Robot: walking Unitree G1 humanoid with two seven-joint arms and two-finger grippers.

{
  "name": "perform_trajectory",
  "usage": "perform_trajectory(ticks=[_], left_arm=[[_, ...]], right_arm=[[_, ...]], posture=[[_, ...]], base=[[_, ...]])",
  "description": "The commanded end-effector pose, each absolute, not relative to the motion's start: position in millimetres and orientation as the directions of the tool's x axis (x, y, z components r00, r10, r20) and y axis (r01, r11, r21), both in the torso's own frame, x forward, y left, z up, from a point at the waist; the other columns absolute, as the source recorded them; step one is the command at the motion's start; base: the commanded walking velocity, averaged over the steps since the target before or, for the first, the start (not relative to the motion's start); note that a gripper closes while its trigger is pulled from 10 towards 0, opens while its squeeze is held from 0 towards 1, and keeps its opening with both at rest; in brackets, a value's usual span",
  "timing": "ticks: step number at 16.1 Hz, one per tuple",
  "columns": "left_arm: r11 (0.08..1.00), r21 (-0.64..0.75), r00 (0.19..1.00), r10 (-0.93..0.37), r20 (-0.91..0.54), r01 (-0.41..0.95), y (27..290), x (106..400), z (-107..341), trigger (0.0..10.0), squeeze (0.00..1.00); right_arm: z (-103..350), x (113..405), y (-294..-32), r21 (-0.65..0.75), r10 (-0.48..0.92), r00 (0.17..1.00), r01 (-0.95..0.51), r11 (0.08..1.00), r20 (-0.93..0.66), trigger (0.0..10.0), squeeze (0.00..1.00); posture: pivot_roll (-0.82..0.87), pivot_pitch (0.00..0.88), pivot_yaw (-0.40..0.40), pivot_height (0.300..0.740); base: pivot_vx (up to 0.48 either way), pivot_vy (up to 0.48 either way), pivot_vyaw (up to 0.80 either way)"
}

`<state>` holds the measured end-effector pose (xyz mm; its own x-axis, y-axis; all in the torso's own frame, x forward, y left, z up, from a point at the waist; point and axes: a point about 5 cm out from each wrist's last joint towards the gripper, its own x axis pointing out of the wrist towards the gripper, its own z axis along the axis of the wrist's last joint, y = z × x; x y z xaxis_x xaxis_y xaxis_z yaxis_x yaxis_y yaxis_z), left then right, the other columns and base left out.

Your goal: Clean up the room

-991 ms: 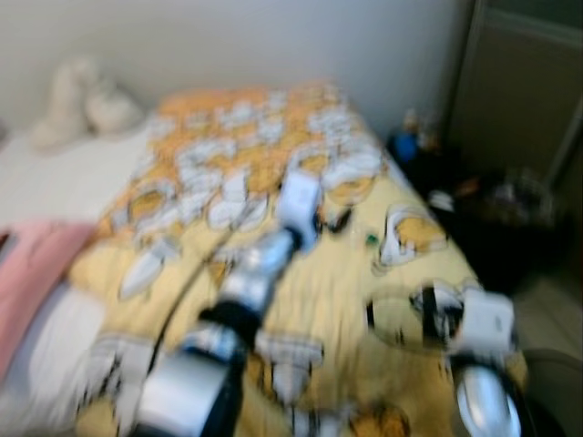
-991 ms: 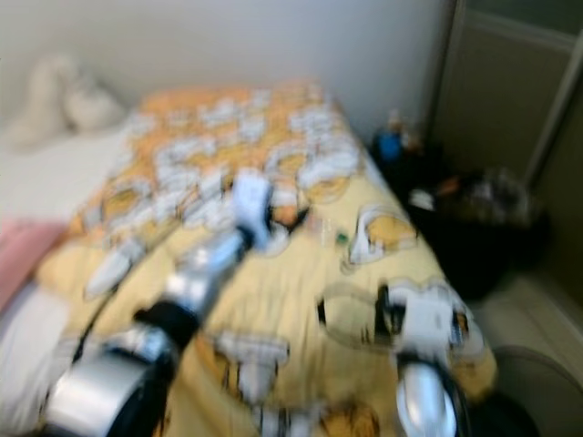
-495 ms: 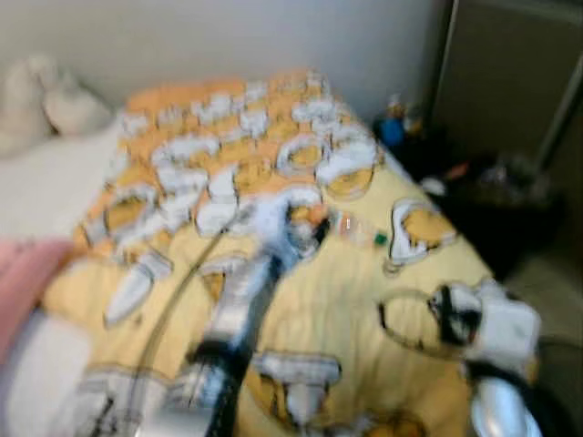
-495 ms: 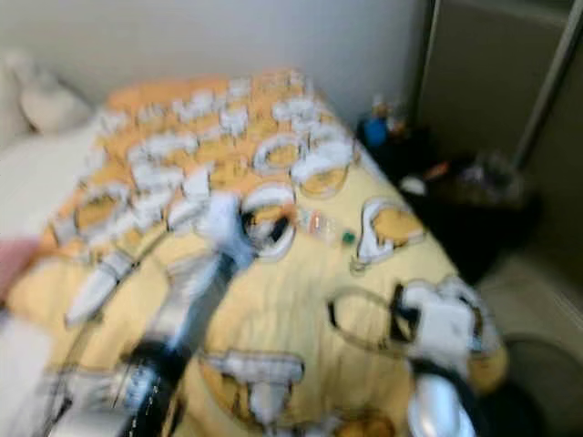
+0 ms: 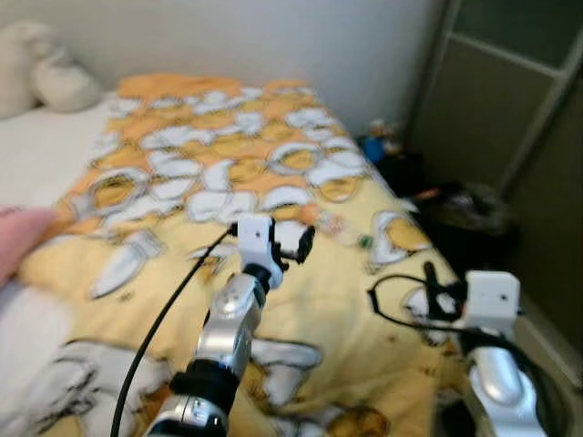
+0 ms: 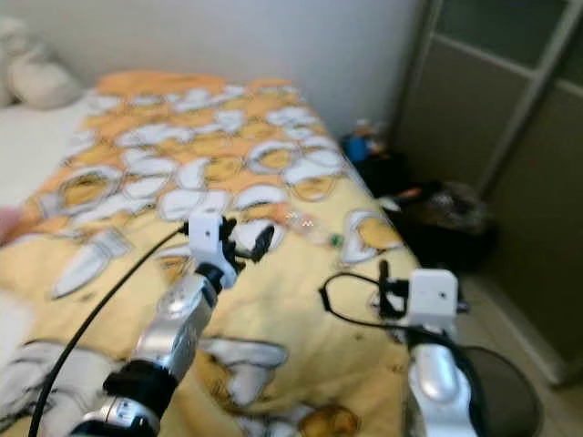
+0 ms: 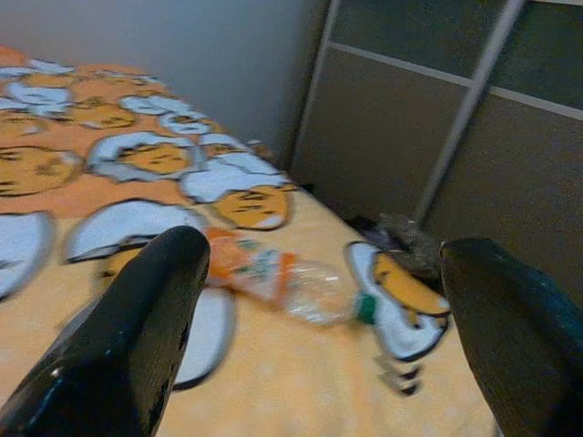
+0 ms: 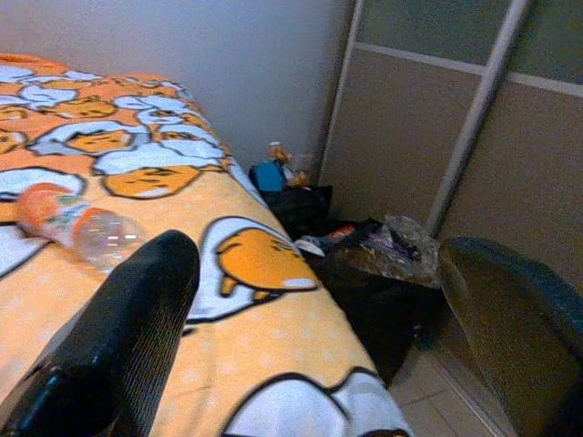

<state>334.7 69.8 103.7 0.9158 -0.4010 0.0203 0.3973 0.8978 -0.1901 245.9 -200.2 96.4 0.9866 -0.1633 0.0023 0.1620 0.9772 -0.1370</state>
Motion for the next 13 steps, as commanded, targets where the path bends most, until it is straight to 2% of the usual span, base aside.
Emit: perform_trajectory(ticks=[1,5,7,9,11,13], left_arm=[[0.891,-0.181,0.907,-0.421,0.018,0.417,59,335,105,10.0,0.0],[0.884,-0.17,0.897,-0.443,-0.005,0.435,50,338,104,10.0,0.0],[0.906,-0.019,0.903,-0.423,-0.074,0.423,52,351,105,10.0,0.0],[0.868,0.257,0.905,-0.397,-0.151,0.424,67,377,127,10.0,0.0],[0.843,0.26,0.882,-0.439,-0.171,0.47,69,385,139,10.0,0.0],[0.901,0.056,0.901,-0.426,-0.079,0.431,76,391,153,10.0,0.0]], right_arm=[[95,251,-196,-0.118,-0.144,0.989,0.141,0.983,-0.016,10.0,0.0],[90,245,-192,-0.115,-0.126,0.992,0.122,0.986,-0.03,10.0,0.0],[86,234,-190,-0.11,-0.135,0.99,0.129,0.986,-0.048,10.0,0.0],[83,220,-186,-0.109,-0.129,0.989,0.12,0.987,-0.071,10.0,0.0],[80,200,-181,-0.117,-0.124,0.988,0.112,0.987,-0.097,10.0,0.0],[80,183,-179,-0.1,-0.164,0.981,0.154,0.983,-0.104,10.0,0.0]], posture=[[0.0,0.0,-0.016,0.74],[-0.01,0.0,-0.004,0.74],[-0.04,0.0,0.003,0.74],[-0.08,0.021,0.012,0.74],[-0.13,0.064,0.047,0.74],[-0.17,0.061,0.087,0.74]], base=[[0.281,-0.386,0.0],[0.322,-0.349,0.0],[0.24,0.0,0.0],[0.0,0.0,0.0],[0.0,0.0,0.0],[0.0,0.0,0.0]])
